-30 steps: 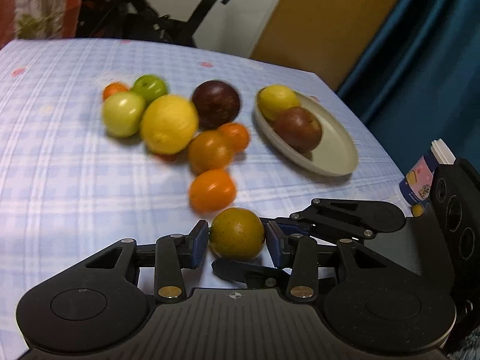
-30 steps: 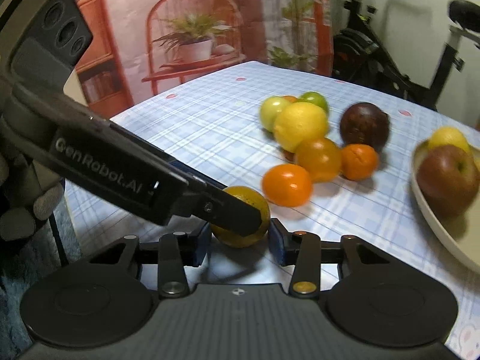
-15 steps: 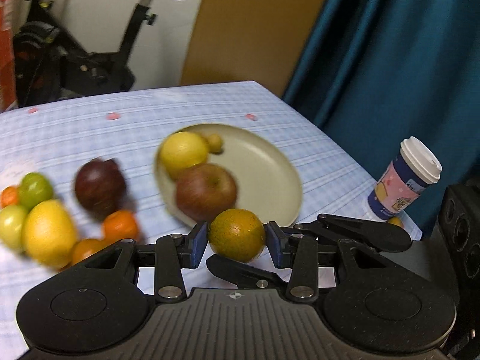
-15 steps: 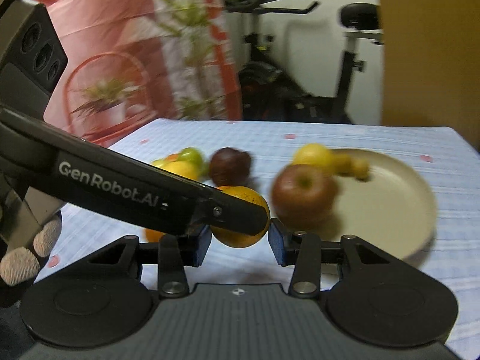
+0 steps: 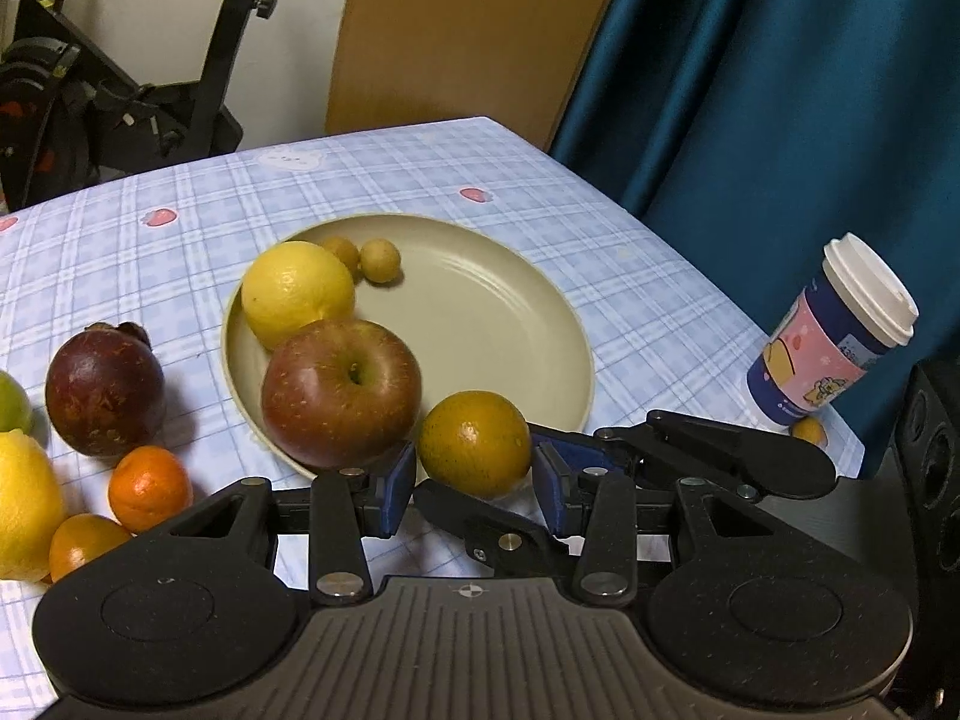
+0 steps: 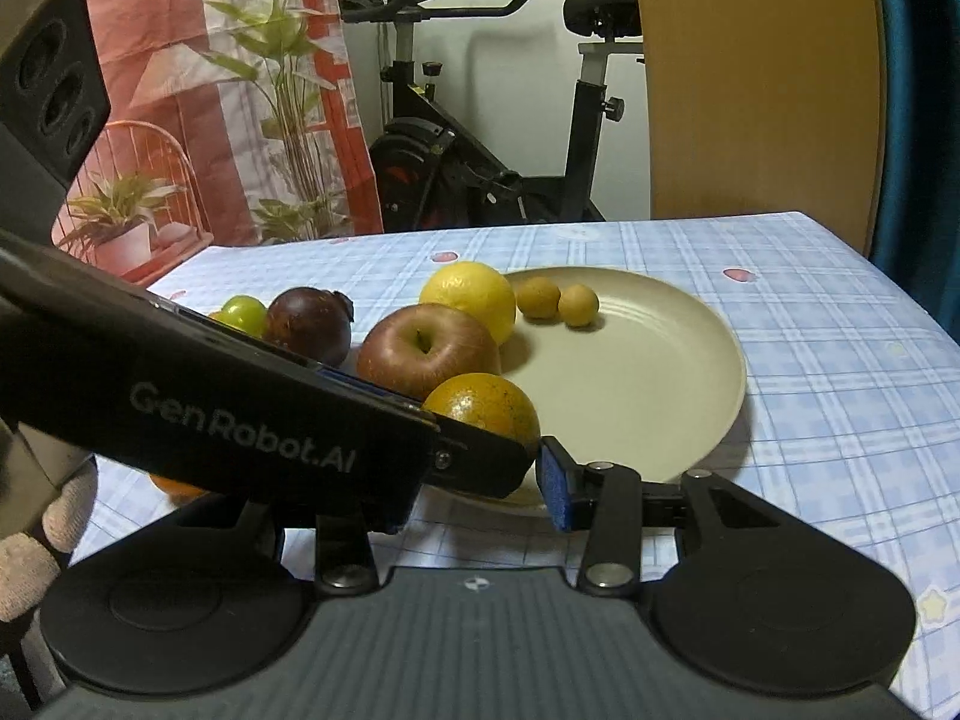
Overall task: Organize fruits
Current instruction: 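Carry the brownish orange fruit onto the beige plate and open, then move both tools back to a dark orange fruit in the pile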
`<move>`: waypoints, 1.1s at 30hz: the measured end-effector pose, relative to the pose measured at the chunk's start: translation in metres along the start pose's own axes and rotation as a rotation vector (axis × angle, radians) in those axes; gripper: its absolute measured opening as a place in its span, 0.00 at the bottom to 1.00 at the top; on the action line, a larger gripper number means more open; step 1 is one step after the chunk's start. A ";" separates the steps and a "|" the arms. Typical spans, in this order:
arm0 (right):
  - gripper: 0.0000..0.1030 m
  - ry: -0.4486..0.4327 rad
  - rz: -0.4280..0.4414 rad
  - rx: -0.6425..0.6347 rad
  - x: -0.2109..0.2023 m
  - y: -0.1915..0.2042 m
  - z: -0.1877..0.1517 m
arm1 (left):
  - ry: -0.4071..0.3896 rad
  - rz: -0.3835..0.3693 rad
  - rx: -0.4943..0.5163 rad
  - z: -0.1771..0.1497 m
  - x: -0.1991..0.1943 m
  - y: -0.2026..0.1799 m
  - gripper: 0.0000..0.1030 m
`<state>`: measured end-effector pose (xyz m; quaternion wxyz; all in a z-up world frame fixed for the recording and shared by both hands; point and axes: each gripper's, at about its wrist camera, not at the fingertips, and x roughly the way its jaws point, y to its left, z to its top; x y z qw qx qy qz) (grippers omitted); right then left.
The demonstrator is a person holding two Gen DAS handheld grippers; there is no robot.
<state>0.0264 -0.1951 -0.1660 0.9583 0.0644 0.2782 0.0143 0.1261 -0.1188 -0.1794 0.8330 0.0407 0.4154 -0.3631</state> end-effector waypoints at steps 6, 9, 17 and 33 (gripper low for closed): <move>0.44 -0.010 0.018 0.002 0.005 0.000 0.000 | -0.010 0.020 -0.017 -0.001 -0.006 0.005 0.43; 0.46 -0.011 0.024 0.012 0.005 -0.001 -0.001 | -0.025 0.027 -0.044 -0.003 -0.013 0.010 0.43; 0.52 -0.031 0.008 0.005 -0.001 0.006 -0.005 | -0.081 0.056 -0.106 -0.009 -0.038 0.024 0.43; 0.51 -0.108 0.120 -0.078 -0.017 0.042 0.000 | -0.208 0.242 -0.270 -0.022 -0.127 0.099 0.44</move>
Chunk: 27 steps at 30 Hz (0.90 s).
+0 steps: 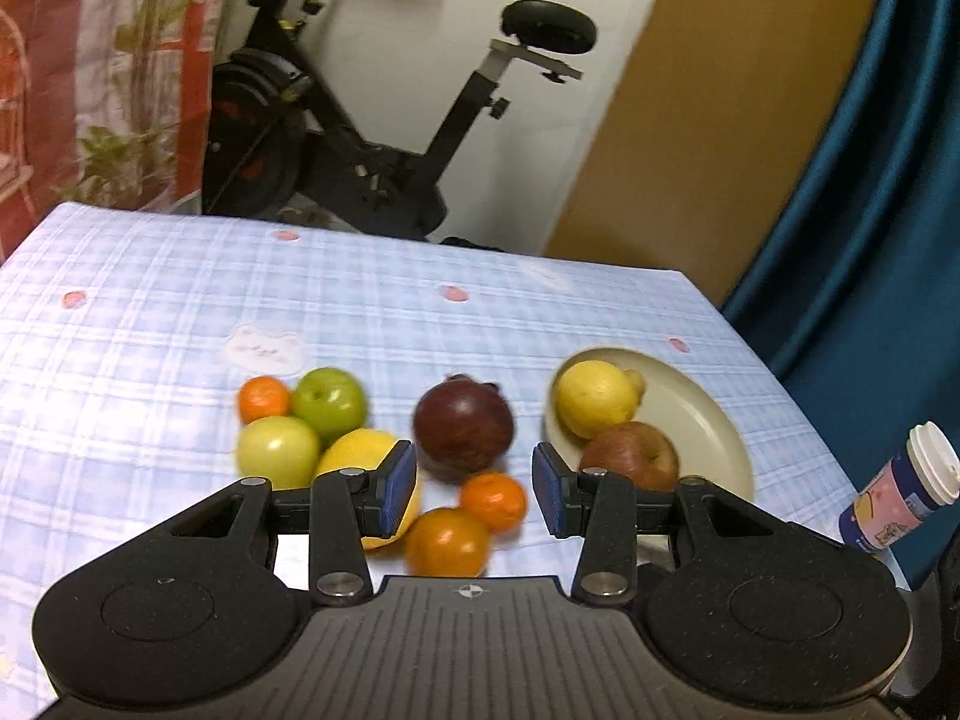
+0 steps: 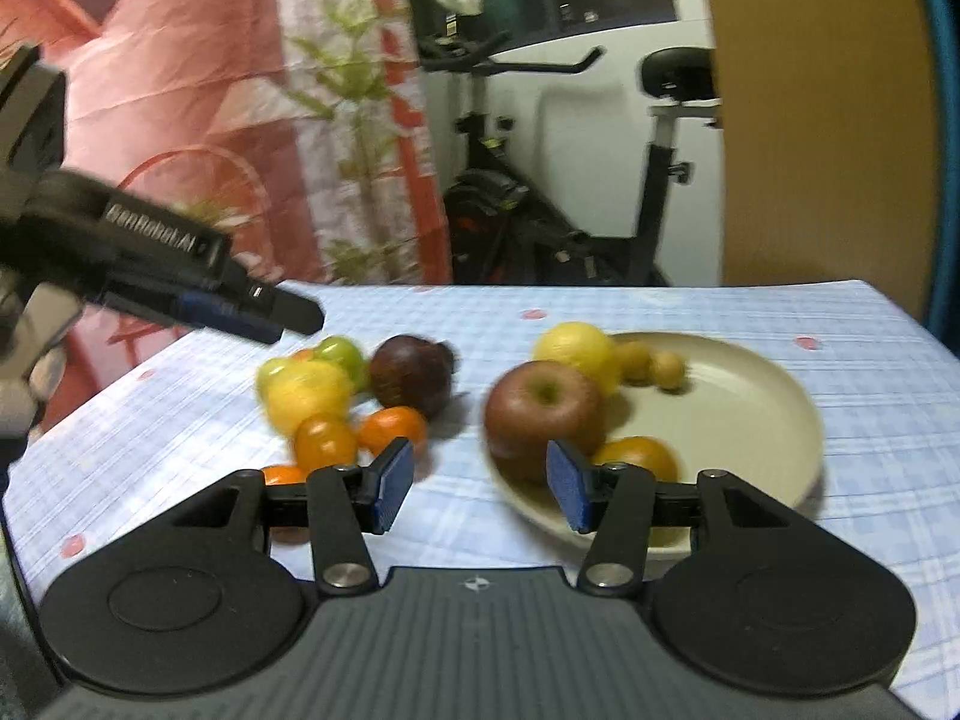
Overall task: Organize fruits
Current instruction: 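Move both tools back to a dark orange fruit in the pile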
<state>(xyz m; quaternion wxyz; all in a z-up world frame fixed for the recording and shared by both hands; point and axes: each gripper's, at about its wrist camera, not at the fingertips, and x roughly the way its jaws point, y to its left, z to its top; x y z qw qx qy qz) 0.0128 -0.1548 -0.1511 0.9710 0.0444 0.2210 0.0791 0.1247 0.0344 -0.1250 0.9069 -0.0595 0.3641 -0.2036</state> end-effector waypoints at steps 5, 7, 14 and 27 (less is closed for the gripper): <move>0.51 0.045 0.084 -0.069 0.014 0.021 -0.001 | 0.032 0.007 -0.054 -0.012 -0.001 0.019 0.44; 0.51 0.061 0.111 -0.096 0.020 0.029 -0.001 | 0.044 0.011 -0.074 -0.017 0.000 0.024 0.44; 0.51 0.116 0.185 -0.180 0.042 0.055 -0.005 | 0.058 0.008 -0.115 -0.031 -0.003 0.038 0.44; 0.46 0.141 0.167 -0.076 0.067 0.050 0.013 | 0.067 -0.040 -0.134 -0.021 0.008 0.033 0.44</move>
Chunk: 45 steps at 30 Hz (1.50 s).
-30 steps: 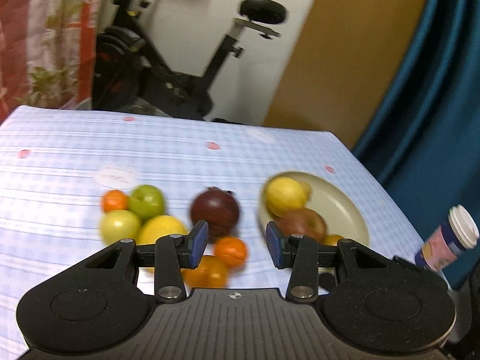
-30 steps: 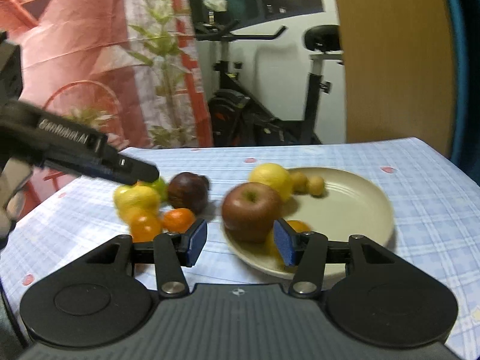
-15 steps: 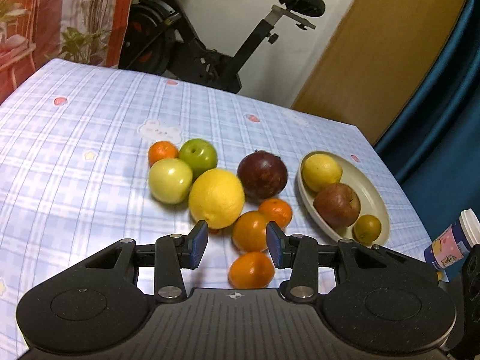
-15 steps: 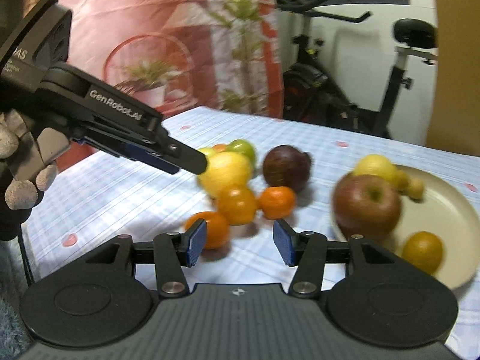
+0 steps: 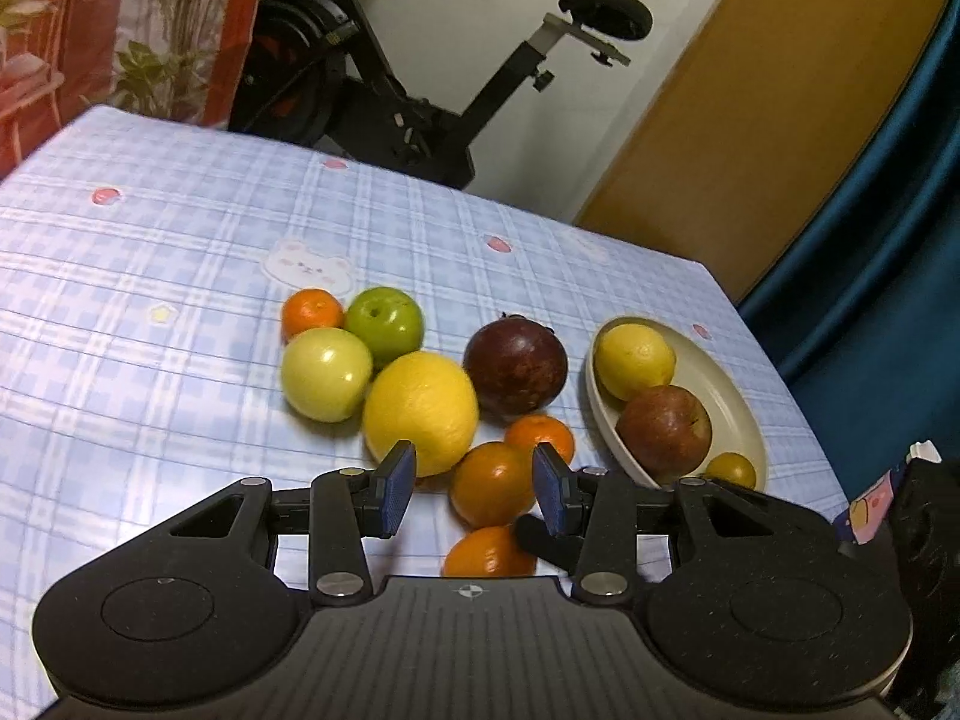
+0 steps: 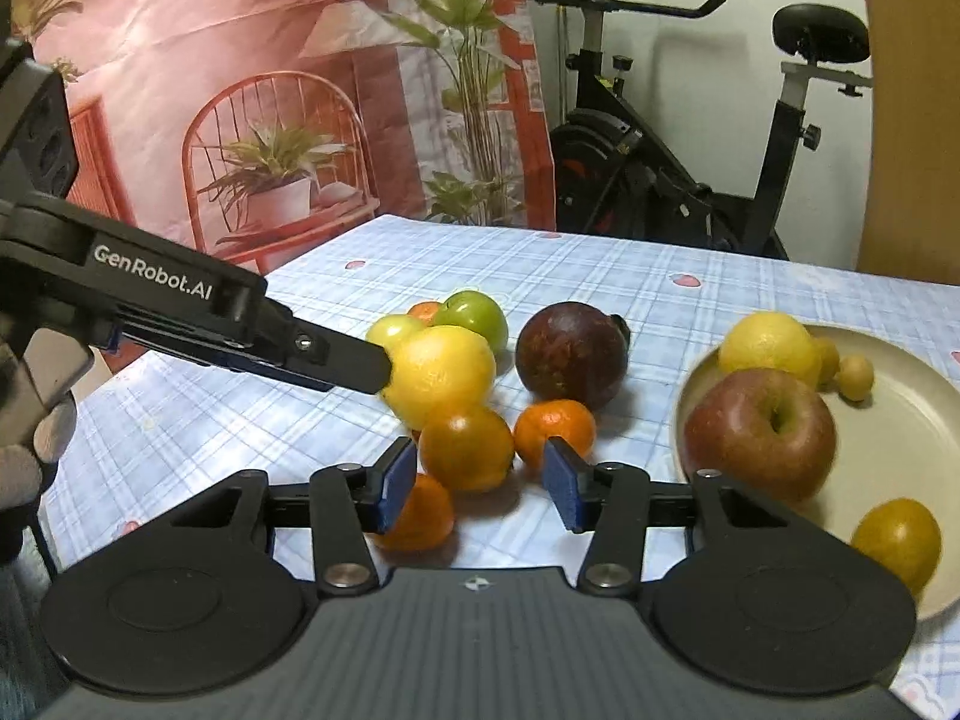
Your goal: Organize fruits
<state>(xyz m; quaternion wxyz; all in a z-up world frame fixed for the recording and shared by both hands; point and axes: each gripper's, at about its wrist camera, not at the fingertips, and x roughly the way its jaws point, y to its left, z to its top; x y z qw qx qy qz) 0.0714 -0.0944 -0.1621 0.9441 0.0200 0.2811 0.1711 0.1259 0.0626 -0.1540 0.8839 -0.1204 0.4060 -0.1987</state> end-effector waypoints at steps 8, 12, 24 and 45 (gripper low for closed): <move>0.40 0.042 0.006 0.002 0.015 0.008 0.005 | 0.078 -0.015 -0.021 -0.001 0.023 -0.006 0.44; 0.40 0.049 0.004 0.039 0.016 0.000 0.005 | 0.090 -0.010 -0.034 -0.002 0.034 -0.007 0.44; 0.41 0.061 0.023 0.103 0.018 -0.010 0.007 | 0.115 -0.007 -0.026 -0.005 0.056 -0.006 0.44; 0.46 0.043 0.027 0.171 0.010 -0.016 -0.001 | 0.100 -0.038 0.092 -0.014 0.045 -0.033 0.41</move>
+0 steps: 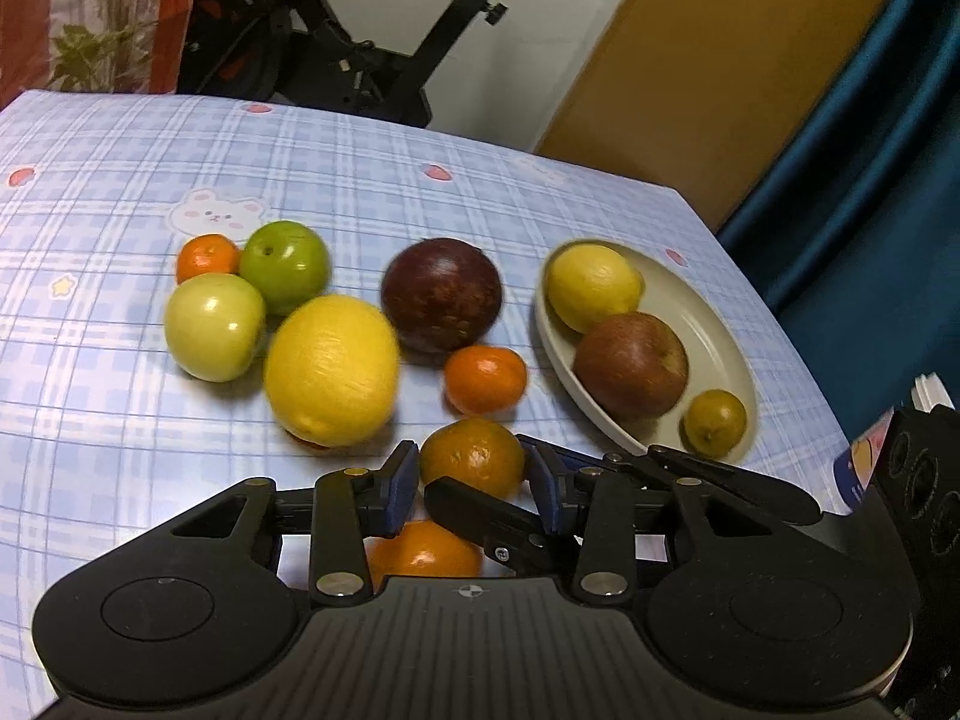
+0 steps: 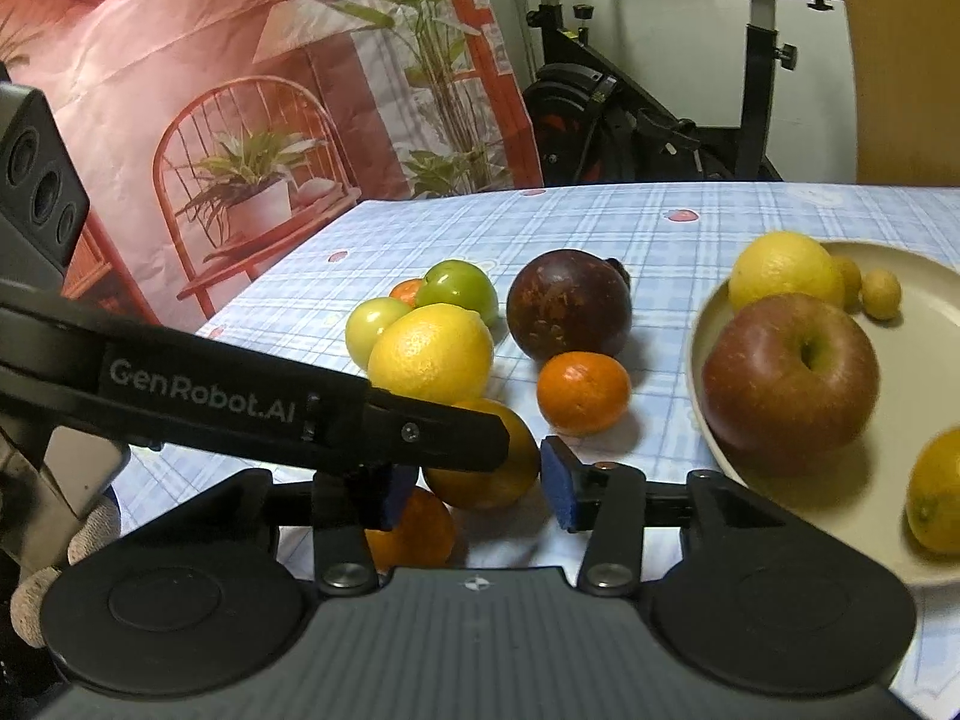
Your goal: Organize fruits
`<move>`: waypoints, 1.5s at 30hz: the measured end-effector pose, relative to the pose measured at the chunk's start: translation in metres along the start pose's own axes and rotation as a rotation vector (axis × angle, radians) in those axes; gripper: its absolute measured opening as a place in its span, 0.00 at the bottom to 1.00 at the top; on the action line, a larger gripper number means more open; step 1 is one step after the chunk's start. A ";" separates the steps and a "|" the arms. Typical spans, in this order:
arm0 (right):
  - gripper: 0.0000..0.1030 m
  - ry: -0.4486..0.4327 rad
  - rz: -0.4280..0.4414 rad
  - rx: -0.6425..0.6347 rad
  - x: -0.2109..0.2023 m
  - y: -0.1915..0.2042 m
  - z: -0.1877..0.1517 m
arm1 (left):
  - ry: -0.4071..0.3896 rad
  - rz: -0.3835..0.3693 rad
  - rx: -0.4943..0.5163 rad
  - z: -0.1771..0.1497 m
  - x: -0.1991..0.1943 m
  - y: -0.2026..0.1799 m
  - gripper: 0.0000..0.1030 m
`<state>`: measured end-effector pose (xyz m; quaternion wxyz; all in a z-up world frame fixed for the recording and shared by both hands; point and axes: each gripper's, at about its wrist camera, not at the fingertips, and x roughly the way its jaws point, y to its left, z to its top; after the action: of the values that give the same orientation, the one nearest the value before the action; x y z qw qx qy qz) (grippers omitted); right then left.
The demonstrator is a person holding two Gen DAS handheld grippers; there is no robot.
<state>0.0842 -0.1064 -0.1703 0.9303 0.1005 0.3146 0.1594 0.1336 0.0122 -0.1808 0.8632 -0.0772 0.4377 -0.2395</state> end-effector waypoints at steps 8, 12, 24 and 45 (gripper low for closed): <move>0.46 -0.034 -0.019 0.035 -0.029 -0.011 -0.011 | 0.004 -0.029 0.072 -0.005 0.001 -0.030 0.41; 0.46 -0.062 -0.043 0.051 -0.049 -0.019 -0.015 | -0.008 -0.055 0.121 -0.005 0.001 -0.051 0.41; 0.46 -0.178 -0.171 0.112 -0.097 -0.051 -0.020 | 0.001 -0.118 0.245 0.006 0.033 -0.106 0.42; 0.47 -0.175 -0.283 0.069 -0.082 -0.063 -0.031 | 0.043 -0.104 0.244 0.003 0.054 -0.111 0.42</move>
<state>0.0179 -0.1916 -0.1672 0.9633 0.1007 0.2486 0.0063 0.1244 -0.1110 -0.1799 0.8429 0.0110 0.4193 -0.3370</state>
